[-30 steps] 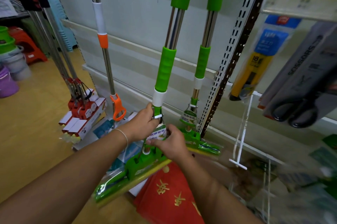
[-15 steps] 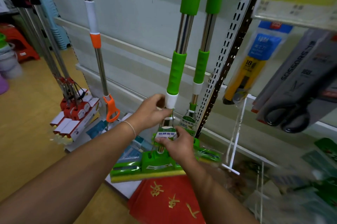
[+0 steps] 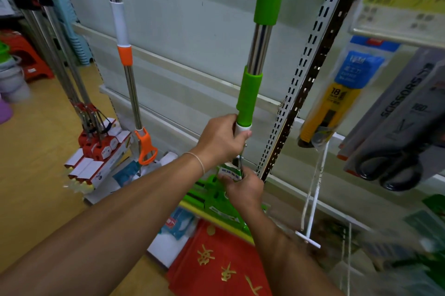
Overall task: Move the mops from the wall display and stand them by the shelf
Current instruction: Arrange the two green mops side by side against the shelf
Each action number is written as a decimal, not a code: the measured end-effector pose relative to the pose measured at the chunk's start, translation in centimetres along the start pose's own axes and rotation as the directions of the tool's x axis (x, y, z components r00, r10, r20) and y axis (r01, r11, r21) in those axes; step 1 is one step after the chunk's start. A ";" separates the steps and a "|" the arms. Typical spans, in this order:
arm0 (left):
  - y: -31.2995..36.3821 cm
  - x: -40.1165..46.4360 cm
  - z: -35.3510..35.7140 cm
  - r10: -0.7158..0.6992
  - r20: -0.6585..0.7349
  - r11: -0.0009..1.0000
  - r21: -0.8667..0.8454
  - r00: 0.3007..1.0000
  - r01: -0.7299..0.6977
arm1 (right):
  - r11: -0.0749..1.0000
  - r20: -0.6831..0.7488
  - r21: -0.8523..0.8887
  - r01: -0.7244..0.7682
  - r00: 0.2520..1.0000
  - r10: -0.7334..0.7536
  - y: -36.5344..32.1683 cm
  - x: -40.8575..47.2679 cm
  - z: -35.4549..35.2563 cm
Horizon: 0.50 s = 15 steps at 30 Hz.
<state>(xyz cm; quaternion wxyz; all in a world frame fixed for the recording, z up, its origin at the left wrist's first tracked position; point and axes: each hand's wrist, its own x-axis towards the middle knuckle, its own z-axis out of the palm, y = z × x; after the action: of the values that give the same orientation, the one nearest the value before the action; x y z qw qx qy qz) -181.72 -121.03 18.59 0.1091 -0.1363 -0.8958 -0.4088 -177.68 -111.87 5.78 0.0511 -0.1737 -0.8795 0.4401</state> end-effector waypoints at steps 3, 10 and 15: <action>0.2 0.8 -0.2 -0.006 0.044 1.000 0.020 0.999 0.005 | 1.000 -0.017 0.007 -0.031 0.999 0.031 -0.4 0.6 0.4; 0.0 2.7 -0.3 -0.055 0.132 0.998 -0.024 0.990 0.059 | 0.999 -0.058 0.039 -0.038 0.998 0.040 -0.7 2.4 1.1; 0.0 3.3 0.1 -0.028 0.126 0.999 -0.023 0.992 0.032 | 0.998 -0.089 0.055 -0.001 0.996 0.006 -0.4 3.2 1.1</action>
<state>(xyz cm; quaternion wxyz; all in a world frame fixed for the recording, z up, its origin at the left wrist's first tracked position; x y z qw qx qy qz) -184.79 -120.44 19.56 0.0447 -0.1496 -0.8977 -0.4120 -181.02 -111.85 5.26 0.0944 -0.1931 -0.8636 0.4560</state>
